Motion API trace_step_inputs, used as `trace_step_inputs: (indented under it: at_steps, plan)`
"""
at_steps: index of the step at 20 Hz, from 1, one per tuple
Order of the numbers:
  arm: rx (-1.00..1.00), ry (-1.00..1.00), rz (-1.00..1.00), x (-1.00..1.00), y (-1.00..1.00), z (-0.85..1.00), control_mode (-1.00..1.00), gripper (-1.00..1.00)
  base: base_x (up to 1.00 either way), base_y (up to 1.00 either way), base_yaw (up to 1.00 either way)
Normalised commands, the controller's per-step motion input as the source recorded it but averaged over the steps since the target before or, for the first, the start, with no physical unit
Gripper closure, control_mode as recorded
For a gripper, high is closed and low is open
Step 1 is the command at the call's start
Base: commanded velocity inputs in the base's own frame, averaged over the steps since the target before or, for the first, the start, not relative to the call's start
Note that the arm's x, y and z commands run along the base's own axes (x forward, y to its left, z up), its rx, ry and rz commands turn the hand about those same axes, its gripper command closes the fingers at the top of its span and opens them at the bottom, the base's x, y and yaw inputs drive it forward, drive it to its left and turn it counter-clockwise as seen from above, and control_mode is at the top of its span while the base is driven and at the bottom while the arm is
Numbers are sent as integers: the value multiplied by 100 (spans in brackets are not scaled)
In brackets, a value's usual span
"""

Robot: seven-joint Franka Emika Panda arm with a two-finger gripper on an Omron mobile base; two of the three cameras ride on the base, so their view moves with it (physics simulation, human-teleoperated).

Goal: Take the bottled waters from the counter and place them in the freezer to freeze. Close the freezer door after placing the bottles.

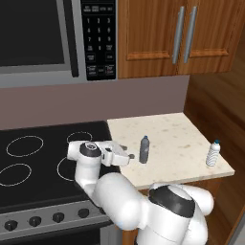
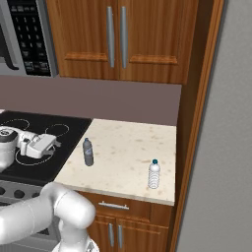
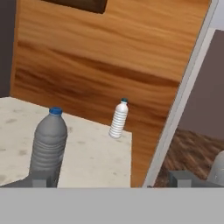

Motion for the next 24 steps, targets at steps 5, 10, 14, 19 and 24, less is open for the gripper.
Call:
trace_step_inputs:
  at_steps: [5, 10, 14, 19, 24]
  plan:
    - [5, -15, -2, 44, 0, -16, -100, -100, 0, 0, 0]
    - [5, -6, 0, 45, 0, -18, -100, -100, 0, 0, 0]
    - [1, 0, 0, 22, -3, -5, -100, -100, 0, 0, 0]
    - [0, 0, 0, 28, -6, -2, -100, -100, 0, 0, 0]
    - [0, 0, 0, 18, -6, -3, -100, -100, 0, 0, 0]
